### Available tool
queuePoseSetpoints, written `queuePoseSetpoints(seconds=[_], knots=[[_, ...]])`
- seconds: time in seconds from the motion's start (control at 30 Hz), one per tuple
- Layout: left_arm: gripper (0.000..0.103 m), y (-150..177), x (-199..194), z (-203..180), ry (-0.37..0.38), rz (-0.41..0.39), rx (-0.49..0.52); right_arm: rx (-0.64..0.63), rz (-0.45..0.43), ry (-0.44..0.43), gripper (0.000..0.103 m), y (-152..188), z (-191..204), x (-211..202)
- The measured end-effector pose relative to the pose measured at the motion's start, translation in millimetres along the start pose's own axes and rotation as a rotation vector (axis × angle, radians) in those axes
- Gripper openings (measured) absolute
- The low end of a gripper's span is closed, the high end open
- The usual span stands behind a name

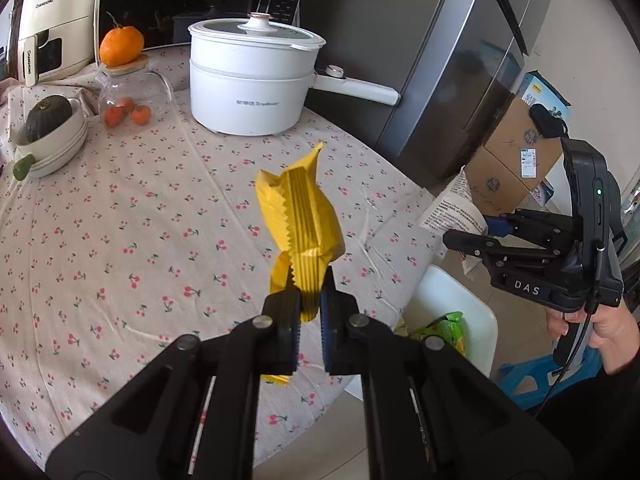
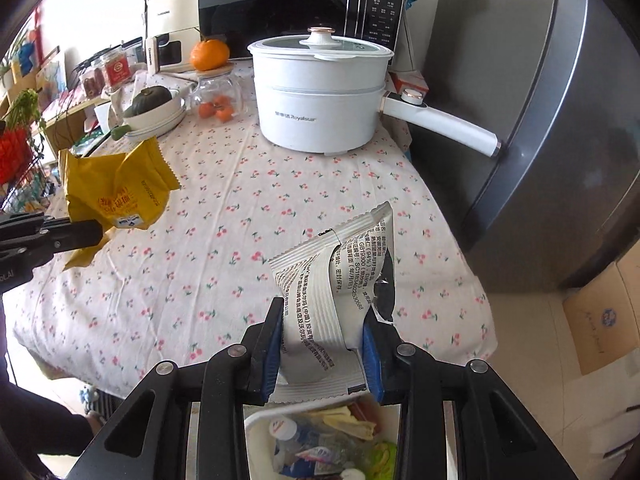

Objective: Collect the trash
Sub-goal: 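Carry the wrapper and packet over the bin and open the left tool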

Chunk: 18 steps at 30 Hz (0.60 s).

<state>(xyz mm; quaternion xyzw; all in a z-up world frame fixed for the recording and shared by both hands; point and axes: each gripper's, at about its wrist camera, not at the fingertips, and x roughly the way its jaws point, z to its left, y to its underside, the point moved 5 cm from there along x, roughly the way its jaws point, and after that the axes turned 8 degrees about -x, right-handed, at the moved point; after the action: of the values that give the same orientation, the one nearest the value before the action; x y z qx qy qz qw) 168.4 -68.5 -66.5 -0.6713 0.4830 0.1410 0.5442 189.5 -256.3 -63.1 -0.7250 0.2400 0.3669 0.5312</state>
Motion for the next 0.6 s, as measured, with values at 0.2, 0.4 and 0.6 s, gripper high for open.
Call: queuePoseSetpoints(seconds=[0.2, 0.4, 0.6], knots=[[0.009, 36.5, 4.8, -36.2, 0.068, 0.059, 0.033, 0.031, 0.052, 0.006, 0.036, 40.6, 5.0, -22.7], [0.010, 74.1, 30.7, -77.3, 0.115, 0.160, 0.112, 0.105, 0.086, 0.042, 0.036, 84.6, -12.7, -39.3], [0.011, 107.4, 65.7, -119.3, 0.151, 0.265, 0.206, 0.204, 0.200, 0.095, 0.036, 129.3, -43.3, -39.2]])
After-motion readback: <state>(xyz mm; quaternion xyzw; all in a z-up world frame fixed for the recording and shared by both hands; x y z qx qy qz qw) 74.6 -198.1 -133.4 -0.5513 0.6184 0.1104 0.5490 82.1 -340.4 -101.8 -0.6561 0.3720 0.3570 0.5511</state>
